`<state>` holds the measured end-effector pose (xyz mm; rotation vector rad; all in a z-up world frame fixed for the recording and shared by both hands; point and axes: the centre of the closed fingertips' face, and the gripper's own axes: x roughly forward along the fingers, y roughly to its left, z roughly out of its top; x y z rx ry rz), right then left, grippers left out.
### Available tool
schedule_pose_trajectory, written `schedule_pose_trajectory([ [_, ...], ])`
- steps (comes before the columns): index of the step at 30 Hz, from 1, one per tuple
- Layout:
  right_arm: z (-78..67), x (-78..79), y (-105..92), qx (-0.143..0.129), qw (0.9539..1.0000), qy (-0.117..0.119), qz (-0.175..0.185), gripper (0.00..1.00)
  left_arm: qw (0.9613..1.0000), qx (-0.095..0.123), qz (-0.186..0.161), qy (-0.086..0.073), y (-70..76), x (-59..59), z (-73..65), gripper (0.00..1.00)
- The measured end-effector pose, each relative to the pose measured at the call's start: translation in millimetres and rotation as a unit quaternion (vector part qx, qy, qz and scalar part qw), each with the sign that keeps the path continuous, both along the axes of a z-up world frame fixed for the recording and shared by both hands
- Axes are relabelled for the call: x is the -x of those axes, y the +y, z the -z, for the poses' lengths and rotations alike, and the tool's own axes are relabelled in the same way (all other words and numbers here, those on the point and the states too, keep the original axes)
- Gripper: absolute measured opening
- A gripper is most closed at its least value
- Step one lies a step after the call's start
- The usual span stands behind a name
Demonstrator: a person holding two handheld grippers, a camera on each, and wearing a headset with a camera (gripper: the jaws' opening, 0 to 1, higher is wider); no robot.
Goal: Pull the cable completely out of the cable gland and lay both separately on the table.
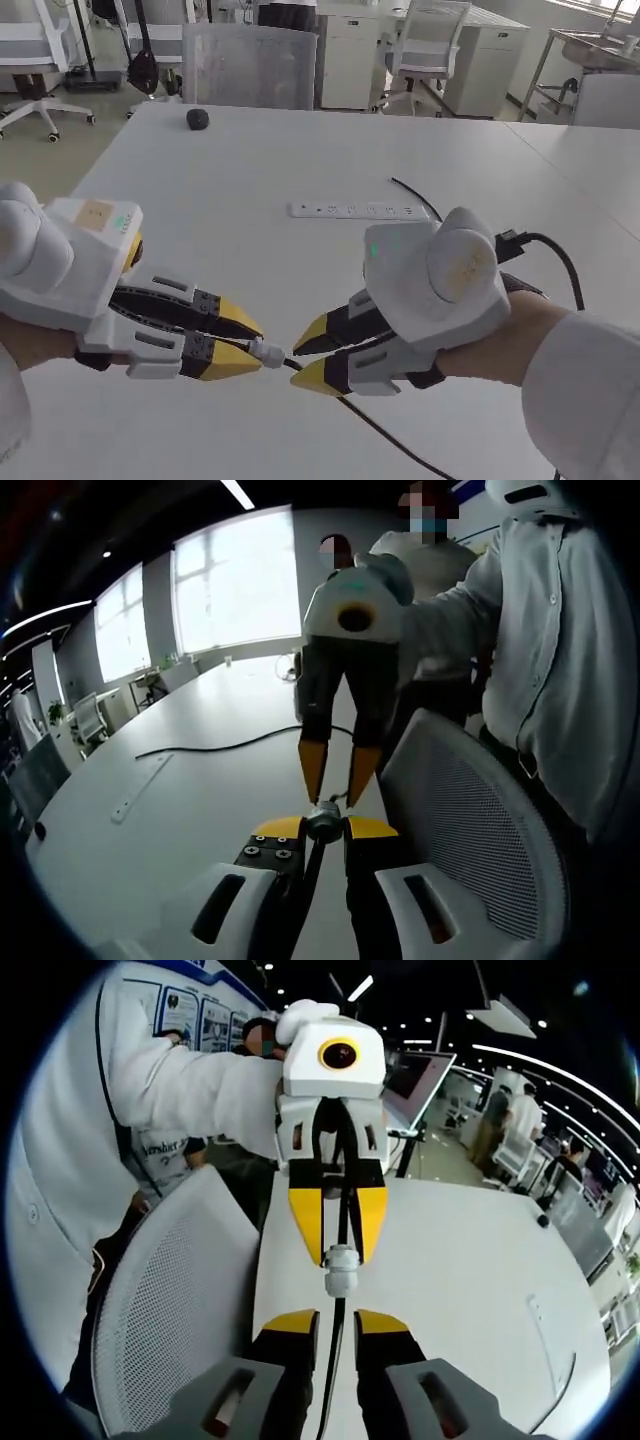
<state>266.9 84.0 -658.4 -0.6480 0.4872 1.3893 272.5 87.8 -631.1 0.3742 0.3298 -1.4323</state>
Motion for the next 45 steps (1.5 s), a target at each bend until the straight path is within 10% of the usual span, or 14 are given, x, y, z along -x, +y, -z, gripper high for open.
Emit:
schedule_pose_trajectory([
  [11, 9.5, -5.2, -1.5, 0.018, 0.9995, -0.024, -0.003, 0.00, 1.0000, -0.001, -0.002, 0.001, 0.4, -1.6, 1.8, 0.15],
  [45, 82.7, -17.5, -77.4, 0.063, 0.9965, 0.009, 0.053, 0.00, 0.9997, 0.001, -0.022, -0.004, 13.8, -7.8, -2.0, 0.15],
])
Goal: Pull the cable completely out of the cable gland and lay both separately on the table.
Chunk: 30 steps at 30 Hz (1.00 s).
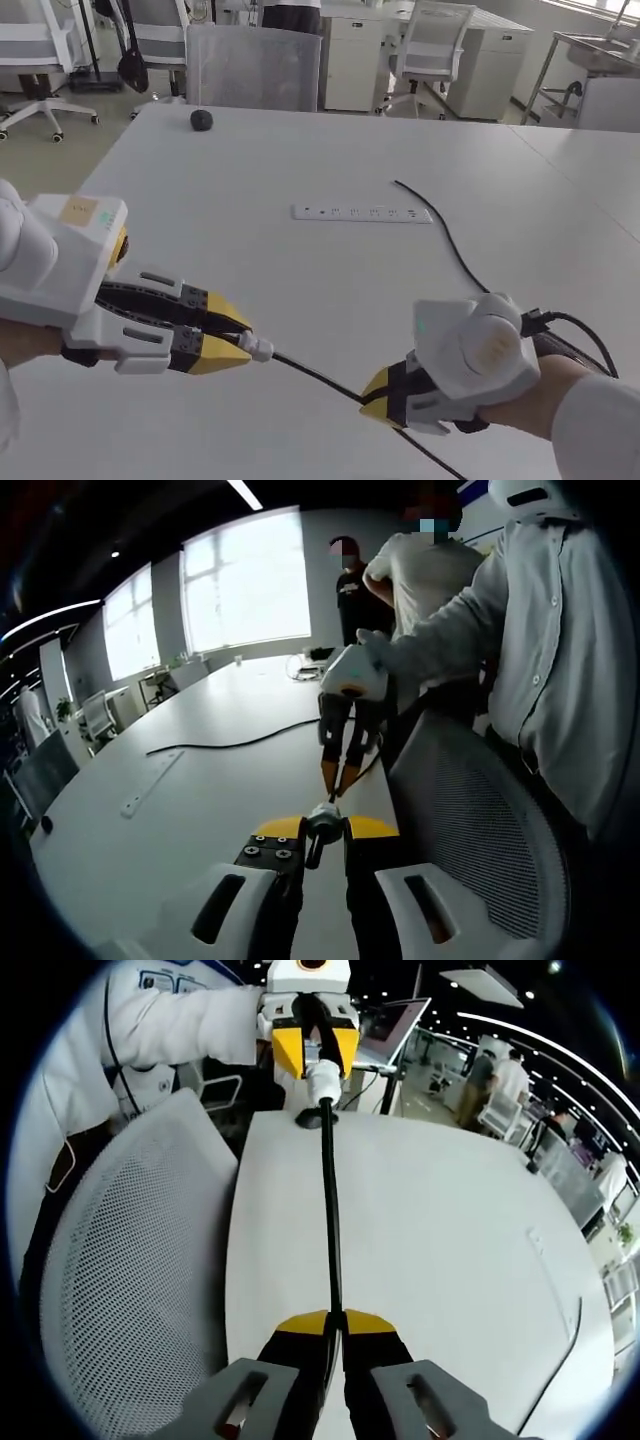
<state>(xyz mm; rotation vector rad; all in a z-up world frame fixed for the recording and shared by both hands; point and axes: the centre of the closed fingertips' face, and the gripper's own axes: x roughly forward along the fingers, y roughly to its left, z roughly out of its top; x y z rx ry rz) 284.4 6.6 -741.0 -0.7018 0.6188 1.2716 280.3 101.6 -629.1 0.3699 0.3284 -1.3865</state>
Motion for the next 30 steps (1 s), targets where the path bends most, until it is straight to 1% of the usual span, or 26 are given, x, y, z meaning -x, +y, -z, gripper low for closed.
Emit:
schedule_pose_trajectory([
  [7, 11.2, -2.5, -10.2, 0.007, 0.9999, 0.005, 0.011, 0.00, 1.0000, 0.001, -0.003, -0.001, 1.8, -0.8, -1.2, 0.15],
  [11, 13.4, -4.9, -17.2, 0.009, 0.9998, 0.005, 0.017, 0.00, 1.0000, 0.000, -0.006, -0.001, 4.5, -1.9, -1.7, 0.15],
  [13, 13.2, -6.3, -19.7, 0.008, 0.9998, 0.004, 0.018, 0.00, 1.0000, 0.001, -0.008, -0.002, 5.3, -2.4, -2.0, 0.15],
  [18, 8.6, -9.2, -23.0, -0.004, 0.9998, -0.002, 0.017, 0.00, 0.9999, 0.004, -0.014, -0.001, 8.4, -4.4, -2.6, 0.15],
  [24, 7.2, -10.0, -28.0, -0.006, 0.9998, -0.007, 0.017, 0.00, 0.9997, 0.004, -0.023, -0.002, 14.4, -7.2, -2.3, 0.15],
  [30, 5.9, -10.2, -31.5, -0.009, 0.9998, -0.008, 0.017, 0.00, 0.9994, 0.009, -0.033, -0.006, 19.9, -11.3, -6.0, 0.15],
])
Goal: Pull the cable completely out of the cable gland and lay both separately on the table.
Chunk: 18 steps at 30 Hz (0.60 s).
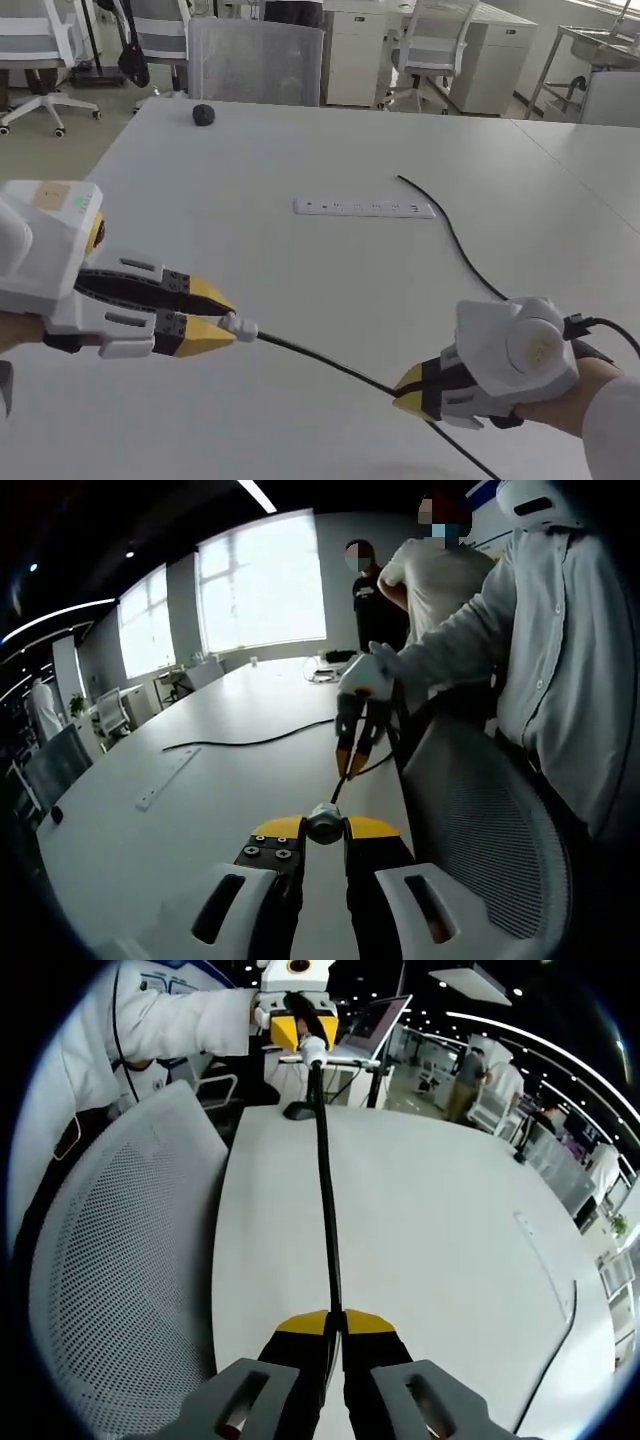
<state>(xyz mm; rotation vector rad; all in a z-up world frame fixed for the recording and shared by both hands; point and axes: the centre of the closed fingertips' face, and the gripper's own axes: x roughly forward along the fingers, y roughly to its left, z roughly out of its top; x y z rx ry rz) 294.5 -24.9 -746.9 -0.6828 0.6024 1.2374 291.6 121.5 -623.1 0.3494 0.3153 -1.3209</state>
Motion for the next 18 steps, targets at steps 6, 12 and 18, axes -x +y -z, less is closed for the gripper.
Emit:
schedule_pose_trajectory([
  [6, -2.4, -0.8, -0.3, -0.001, 1.0000, -0.005, -0.002, 0.00, 1.0000, 0.001, -0.004, -0.003, 1.9, -1.4, -1.6, 0.15],
  [12, -3.7, 0.4, -0.9, -0.003, 0.9999, -0.011, -0.009, 0.00, 1.0000, 0.001, -0.008, -0.004, 4.6, -2.4, -2.5, 0.15],
  [18, -7.7, 1.2, -1.9, -0.012, 0.9997, -0.018, -0.014, 0.00, 0.9999, 0.000, -0.011, -0.007, 6.1, -3.8, -3.7, 0.15],
])
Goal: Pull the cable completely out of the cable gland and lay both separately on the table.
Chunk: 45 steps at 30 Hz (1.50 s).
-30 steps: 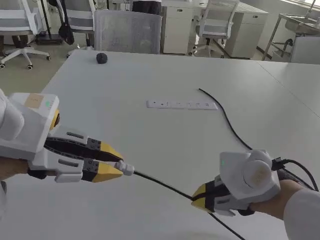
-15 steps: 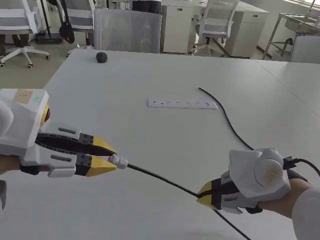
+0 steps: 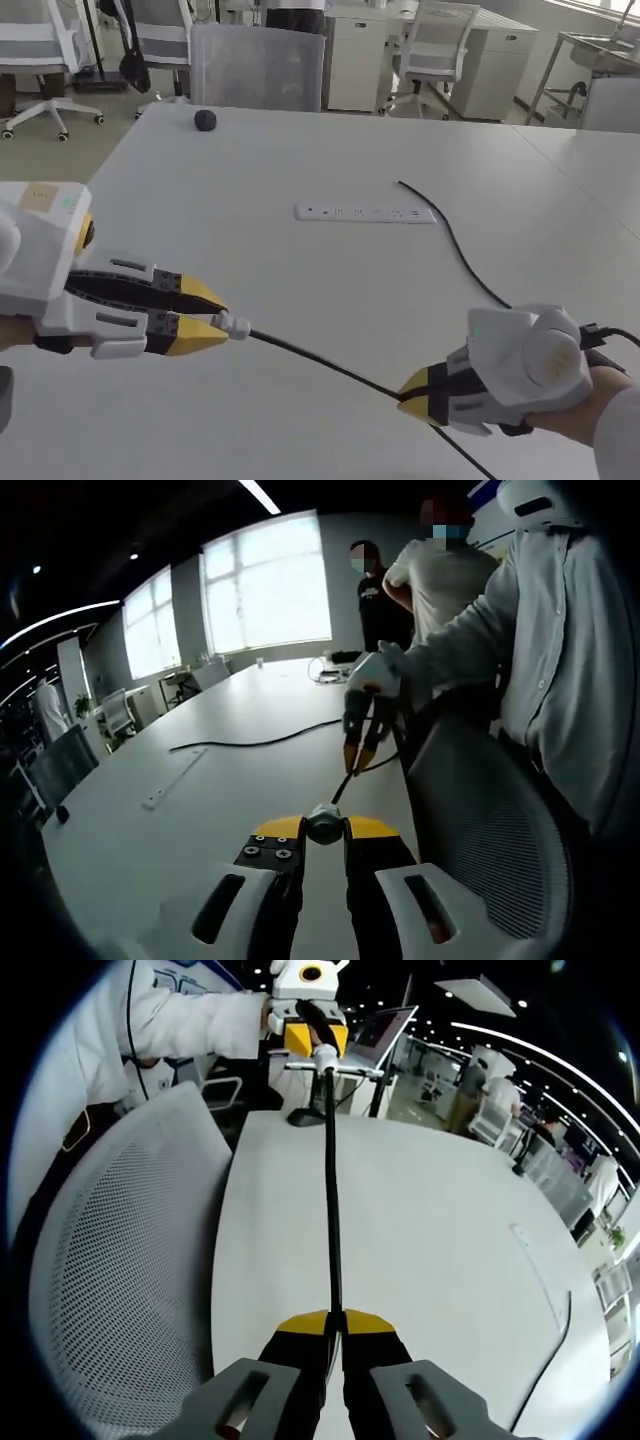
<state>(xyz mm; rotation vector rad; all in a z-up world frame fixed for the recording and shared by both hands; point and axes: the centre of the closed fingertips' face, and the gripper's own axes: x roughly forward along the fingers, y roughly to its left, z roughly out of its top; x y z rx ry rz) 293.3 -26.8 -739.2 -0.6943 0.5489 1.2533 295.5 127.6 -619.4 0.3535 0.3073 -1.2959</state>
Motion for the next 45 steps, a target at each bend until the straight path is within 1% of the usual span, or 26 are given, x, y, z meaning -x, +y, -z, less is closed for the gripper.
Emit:
schedule_pose_trajectory([
  [9, -2.9, -1.3, -2.8, -0.006, 1.0000, -0.004, -0.002, 0.00, 1.0000, 0.003, -0.004, -0.002, 2.6, -2.0, -1.9, 0.15],
  [15, -1.1, -1.0, -3.0, -0.002, 1.0000, -0.002, -0.002, 0.00, 1.0000, 0.003, -0.008, -0.002, 5.3, -2.4, -1.3, 0.15],
  [26, -2.6, -5.8, 1.1, -0.001, 1.0000, 0.004, 0.007, 0.00, 0.9999, 0.007, -0.009, 0.000, 3.0, -0.2, 1.2, 0.15],
  [30, -9.5, -17.4, 5.6, -0.012, 0.9995, 0.004, 0.031, 0.00, 0.9999, 0.010, -0.010, 0.001, 0.7, -0.4, 3.7, 0.15],
  [33, -17.1, -28.8, 12.4, -0.028, 0.9981, 0.009, 0.054, 0.00, 0.9999, 0.015, -0.008, 0.001, -3.1, 0.2, 4.6, 0.15],
  [36, -23.0, -39.2, 20.0, -0.038, 0.9966, 0.014, 0.072, 0.00, 0.9998, 0.019, -0.008, 0.000, -6.6, -0.2, 5.2, 0.15],
  [38, -26.6, -45.3, 25.1, -0.043, 0.9957, 0.015, 0.081, 0.00, 0.9997, 0.024, -0.009, 0.001, -8.6, -0.7, 5.4, 0.15],
  [45, -42.3, -70.8, 49.4, -0.061, 0.9930, 0.009, 0.100, 0.00, 0.9994, 0.033, -0.012, 0.002, -11.1, -1.9, 8.1, 0.15],
])
